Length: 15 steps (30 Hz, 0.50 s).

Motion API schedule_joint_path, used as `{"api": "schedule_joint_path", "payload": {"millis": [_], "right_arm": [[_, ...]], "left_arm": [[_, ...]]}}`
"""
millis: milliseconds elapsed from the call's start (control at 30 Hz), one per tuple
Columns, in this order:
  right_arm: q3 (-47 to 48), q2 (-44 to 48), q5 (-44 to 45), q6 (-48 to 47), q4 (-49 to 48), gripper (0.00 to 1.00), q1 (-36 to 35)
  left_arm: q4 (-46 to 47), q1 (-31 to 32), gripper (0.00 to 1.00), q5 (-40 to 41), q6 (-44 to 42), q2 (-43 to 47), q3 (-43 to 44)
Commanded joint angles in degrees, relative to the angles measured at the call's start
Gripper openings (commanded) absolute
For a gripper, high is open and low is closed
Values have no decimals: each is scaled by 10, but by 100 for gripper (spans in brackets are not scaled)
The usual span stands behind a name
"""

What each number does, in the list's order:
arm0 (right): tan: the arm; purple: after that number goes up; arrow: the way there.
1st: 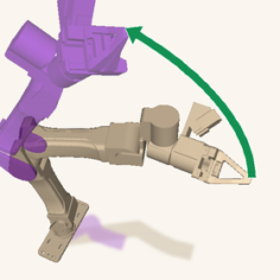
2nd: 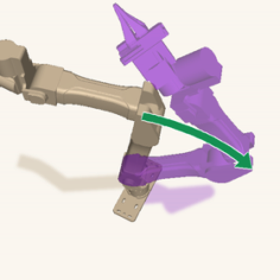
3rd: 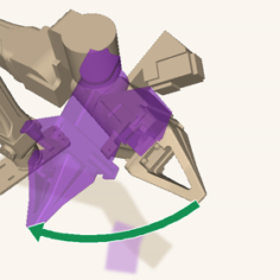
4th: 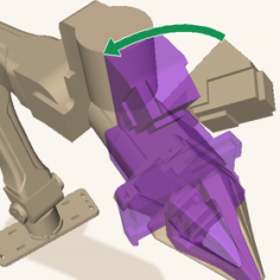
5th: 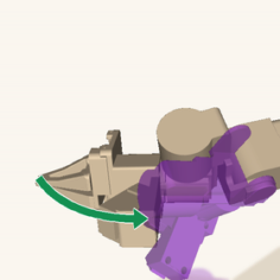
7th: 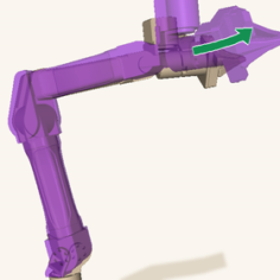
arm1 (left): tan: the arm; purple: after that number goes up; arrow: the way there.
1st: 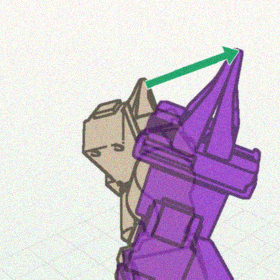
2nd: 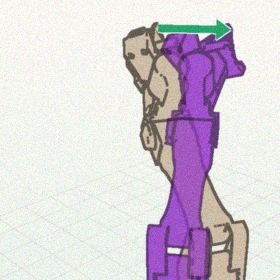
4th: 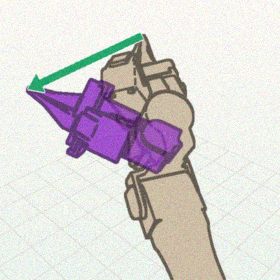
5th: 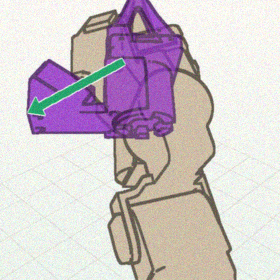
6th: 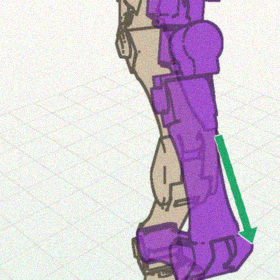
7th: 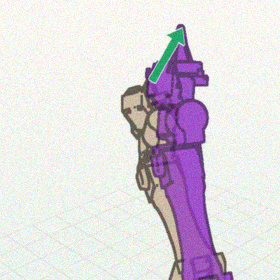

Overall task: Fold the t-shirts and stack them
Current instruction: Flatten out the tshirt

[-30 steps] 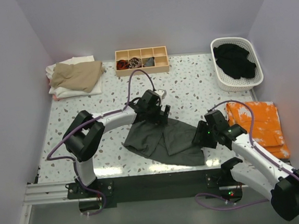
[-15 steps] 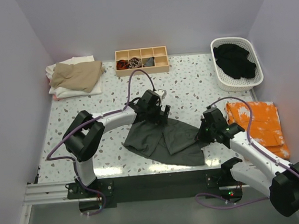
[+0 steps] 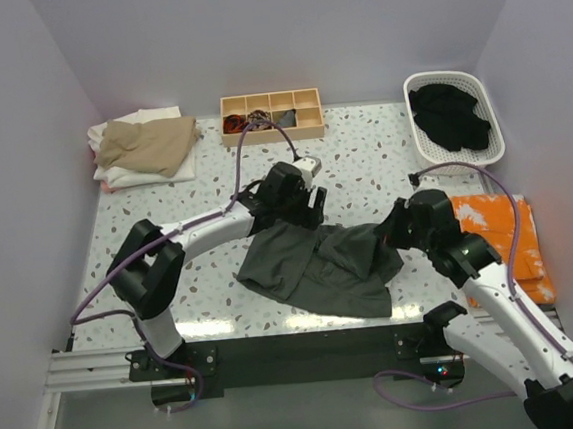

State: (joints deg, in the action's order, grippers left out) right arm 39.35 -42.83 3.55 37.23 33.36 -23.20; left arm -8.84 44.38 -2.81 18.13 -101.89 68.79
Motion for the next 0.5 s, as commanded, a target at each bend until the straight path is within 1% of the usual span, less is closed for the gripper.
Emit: {"api": "schedule_joint_path", "payload": {"millis": [0, 33, 67, 100, 133, 167, 200, 267, 300, 333, 367, 400, 467], "right_arm": [[115, 2, -94, -60, -58, 0, -2], [140, -1, -114, -81, -65, 0, -2], [193, -11, -133, -90, -70, 0, -2], [217, -16, -137, -97, -73, 0, -1], [239, -23, -134, -108, -73, 0, -1], [278, -37, -119, -112, -64, 0, -2], [293, -44, -110, -123, -62, 0, -1], [317, -58, -81, -131, -57, 0, -1], [323, -71, -72, -135, -52, 0, -1], [327, -75, -69, -139, -48, 0, -1], [330, -79, -66, -139, -45, 0, -2], [330, -82, -74, -139, -48, 0, -2], [323, -80, -102, -139, -66, 0, -2]], "left_arm": [[40, 0, 67, 21, -4, 42, 3], [58, -1, 61, 26, -2, 80, -15], [66, -1, 61, 26, 0, 98, -22], [72, -1, 49, 27, 0, 116, -27], [77, -1, 45, 26, -1, 144, -34], [76, 0, 45, 24, -5, 154, -35], [70, -1, 55, 16, -6, 160, -34], [66, 1, 88, 13, -6, 176, -44], [73, 0, 92, 11, -5, 179, -52], [79, 0, 92, 8, -6, 184, -65], [80, 0, 95, 5, -5, 185, -69], [100, 0, 100, 6, -2, 184, -77], [106, 0, 100, 7, 3, 181, -82]]}}
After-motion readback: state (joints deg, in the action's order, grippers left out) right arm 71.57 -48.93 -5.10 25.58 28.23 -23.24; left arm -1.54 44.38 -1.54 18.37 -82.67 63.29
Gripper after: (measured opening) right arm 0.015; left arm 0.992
